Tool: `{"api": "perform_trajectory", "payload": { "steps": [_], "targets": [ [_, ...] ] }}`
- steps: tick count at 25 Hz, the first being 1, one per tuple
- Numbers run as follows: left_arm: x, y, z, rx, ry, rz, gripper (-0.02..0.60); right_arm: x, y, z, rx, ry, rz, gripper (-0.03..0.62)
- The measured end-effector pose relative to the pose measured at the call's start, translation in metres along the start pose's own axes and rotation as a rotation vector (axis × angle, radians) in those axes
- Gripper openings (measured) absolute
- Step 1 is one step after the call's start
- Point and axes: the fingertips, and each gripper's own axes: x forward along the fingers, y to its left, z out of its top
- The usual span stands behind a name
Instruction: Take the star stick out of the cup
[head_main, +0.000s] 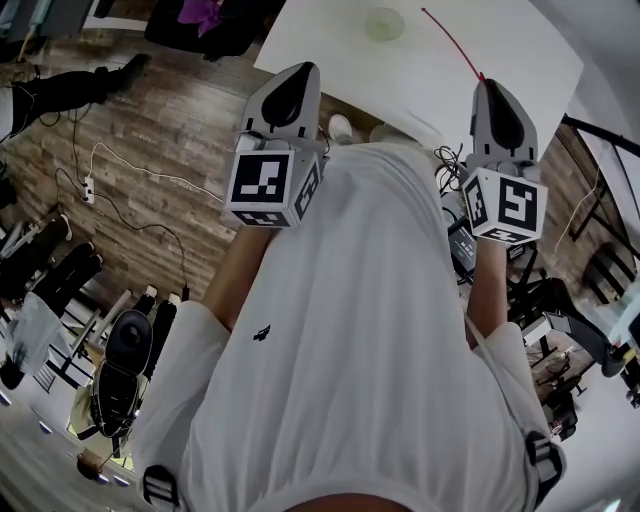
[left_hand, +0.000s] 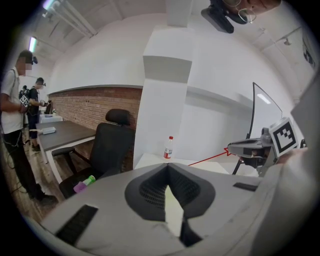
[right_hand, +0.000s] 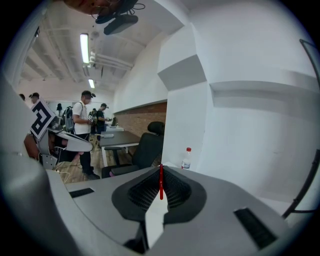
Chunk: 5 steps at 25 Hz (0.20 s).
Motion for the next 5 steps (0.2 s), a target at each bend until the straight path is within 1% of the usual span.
{"api": "perform_trajectory", "payload": {
  "steps": [5],
  "targets": [
    [0.0002,-0.0034,-0.0014,0.002,0.001,-0.004,-0.003,0.0,-0.0002,0.0018,-0.003,-0.005,0.004,0.018]
  ]
}}
